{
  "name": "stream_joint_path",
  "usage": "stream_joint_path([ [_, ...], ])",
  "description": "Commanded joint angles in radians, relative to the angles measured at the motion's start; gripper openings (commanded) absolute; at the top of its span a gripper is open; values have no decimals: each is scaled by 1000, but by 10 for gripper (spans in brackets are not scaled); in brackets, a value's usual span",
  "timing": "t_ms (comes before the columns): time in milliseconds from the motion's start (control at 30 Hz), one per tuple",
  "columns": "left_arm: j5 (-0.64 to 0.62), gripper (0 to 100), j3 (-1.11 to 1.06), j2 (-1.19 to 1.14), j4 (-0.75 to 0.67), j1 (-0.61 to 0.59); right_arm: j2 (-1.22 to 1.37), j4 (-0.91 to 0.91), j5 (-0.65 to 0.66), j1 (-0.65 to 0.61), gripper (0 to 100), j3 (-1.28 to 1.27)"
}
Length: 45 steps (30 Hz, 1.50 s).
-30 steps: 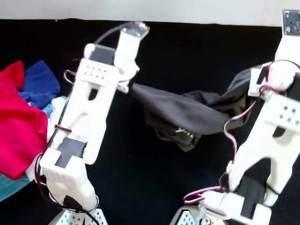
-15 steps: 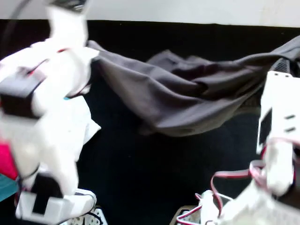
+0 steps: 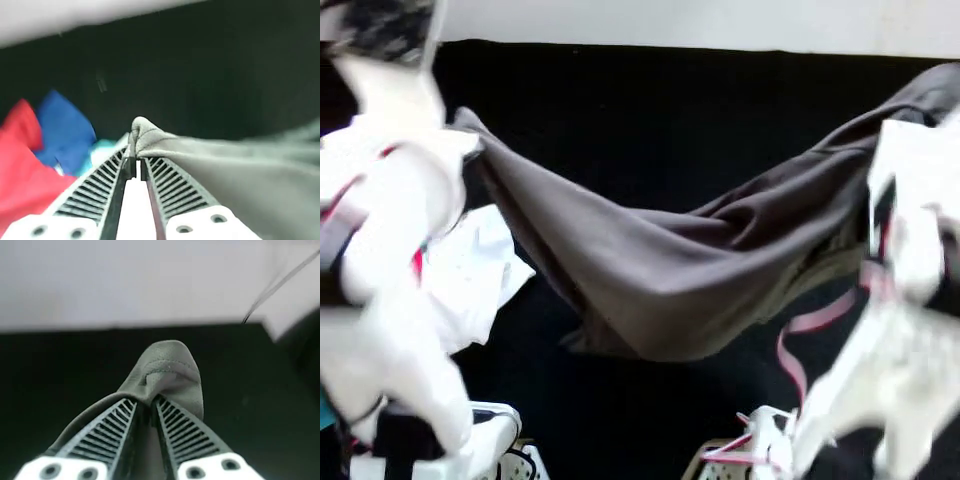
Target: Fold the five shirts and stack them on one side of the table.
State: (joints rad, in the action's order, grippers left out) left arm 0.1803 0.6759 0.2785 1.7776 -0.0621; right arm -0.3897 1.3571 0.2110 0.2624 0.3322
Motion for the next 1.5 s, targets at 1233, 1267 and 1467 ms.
stream_joint_path([
  [1233, -8, 8, -236, -555, -327, -147, 97, 10, 38, -923, 232, -1061],
  [1267, -8, 8, -236, -555, -325, -147, 119, -7, 38, -923, 264, -1073],
  [1467, -8, 8, -236, -553, -322, -147, 282, -142, 43, -897, 283, -1084],
])
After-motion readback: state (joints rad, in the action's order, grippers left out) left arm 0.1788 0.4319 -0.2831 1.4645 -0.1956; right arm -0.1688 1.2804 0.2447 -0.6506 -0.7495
